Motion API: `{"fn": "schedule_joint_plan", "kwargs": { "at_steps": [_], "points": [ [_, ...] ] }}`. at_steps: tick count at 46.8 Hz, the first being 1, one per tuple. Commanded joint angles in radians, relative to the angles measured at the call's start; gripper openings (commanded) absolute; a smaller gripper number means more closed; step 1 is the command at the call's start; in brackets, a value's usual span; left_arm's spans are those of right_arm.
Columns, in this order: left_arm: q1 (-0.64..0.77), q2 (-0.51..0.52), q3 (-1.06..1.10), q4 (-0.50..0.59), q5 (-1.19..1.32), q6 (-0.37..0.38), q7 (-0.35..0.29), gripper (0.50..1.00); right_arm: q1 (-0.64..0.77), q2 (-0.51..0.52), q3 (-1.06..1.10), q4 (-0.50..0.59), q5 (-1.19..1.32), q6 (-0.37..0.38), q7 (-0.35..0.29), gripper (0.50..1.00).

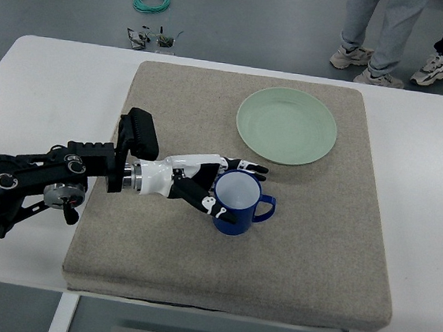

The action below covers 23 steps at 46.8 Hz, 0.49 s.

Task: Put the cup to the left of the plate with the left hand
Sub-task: 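Close the left hand fingers firmly around the mug body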

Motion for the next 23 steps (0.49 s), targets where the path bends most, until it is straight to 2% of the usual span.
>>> {"fn": "schedule_joint_plan", "kwargs": {
  "at_steps": [1, 3, 5, 8, 11, 20, 23],
  "points": [
    [-0.002, -0.002, 0.001, 0.014, 0.000, 0.003, 0.002, 0.939, 0.000, 0.000, 0.000, 0.000, 0.000, 0.000, -0.001, 0.934],
    [-0.002, -0.003, -0.001, 0.023, 0.000, 0.001, 0.002, 0.926, 0.000, 0.000, 0.000, 0.000, 0.000, 0.000, -0.001, 0.934],
    [-0.002, -0.012, -0.001, 0.032, 0.000, 0.003, 0.003, 0.879, 0.000, 0.000, 0.000, 0.002, 0.000, 0.000, 0.000, 0.934],
    [-0.002, -0.017, -0.001, 0.044, 0.000, 0.001, 0.002, 0.868, 0.000, 0.000, 0.000, 0.000, 0.000, 0.000, 0.000, 0.934],
    [-0.002, -0.020, -0.001, 0.046, 0.000, 0.001, 0.002, 0.834, 0.000, 0.000, 0.000, 0.002, 0.000, 0.000, 0.000, 0.934],
    [-0.002, -0.031, -0.001, 0.047, 0.000, 0.001, 0.002, 0.825, 0.000, 0.000, 0.000, 0.000, 0.000, 0.000, 0.000, 0.934],
    [-0.004, -0.032, -0.001, 0.047, 0.000, 0.001, 0.002, 0.799, 0.000, 0.000, 0.000, 0.000, 0.000, 0.000, 0.000, 0.934]
  ]
}}
